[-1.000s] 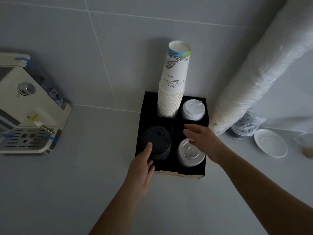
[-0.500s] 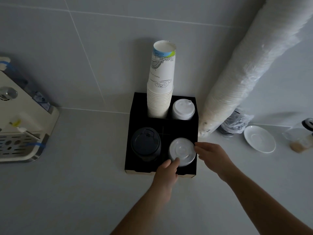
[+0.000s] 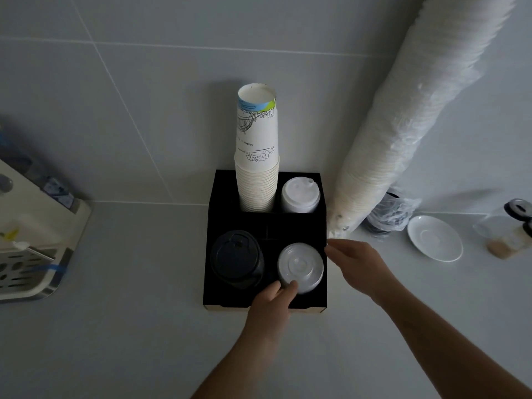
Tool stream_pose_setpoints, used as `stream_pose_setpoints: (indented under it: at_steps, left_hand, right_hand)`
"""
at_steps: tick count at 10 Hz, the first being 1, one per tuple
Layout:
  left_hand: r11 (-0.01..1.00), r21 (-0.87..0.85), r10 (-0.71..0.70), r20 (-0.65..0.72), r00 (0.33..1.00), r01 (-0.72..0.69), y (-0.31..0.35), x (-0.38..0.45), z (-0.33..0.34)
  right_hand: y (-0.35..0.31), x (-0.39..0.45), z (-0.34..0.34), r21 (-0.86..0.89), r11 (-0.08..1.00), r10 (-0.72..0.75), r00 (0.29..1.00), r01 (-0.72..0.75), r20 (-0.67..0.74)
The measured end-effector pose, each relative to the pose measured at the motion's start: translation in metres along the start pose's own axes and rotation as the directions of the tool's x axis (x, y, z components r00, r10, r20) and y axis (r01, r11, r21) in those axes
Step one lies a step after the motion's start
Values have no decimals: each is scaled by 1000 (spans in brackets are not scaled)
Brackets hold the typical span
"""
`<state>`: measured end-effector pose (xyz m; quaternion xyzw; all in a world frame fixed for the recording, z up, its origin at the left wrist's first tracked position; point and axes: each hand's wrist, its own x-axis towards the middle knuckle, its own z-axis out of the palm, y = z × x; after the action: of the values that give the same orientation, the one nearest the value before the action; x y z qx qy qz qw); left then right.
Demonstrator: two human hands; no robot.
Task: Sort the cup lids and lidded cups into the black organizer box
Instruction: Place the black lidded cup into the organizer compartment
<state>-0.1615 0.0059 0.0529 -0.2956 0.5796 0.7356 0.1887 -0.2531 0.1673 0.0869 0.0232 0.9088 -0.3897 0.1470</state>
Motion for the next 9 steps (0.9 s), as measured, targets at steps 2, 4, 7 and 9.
stream_pose_setpoints:
  at_steps: [2,4,7,9]
  left_hand:
    - [959,84,265,53,963,-269,35,-10,14]
    - [887,262,412,-76,908,-380,111,29,46]
    - [943,288,233,-217,948,-165,133,88,54]
    - [992,39,126,-189,974,-121,133,107,59]
  right_hand:
    - [-16,34,-18,-147,981,-141,987,130,-70]
    - [-37,68,-16,-287,927,-263,964,243,-34]
    - [-43,101,0,-343,899,-306,951,272,-50]
    - [-38,108,9,-282,925,-308,938,256,-160]
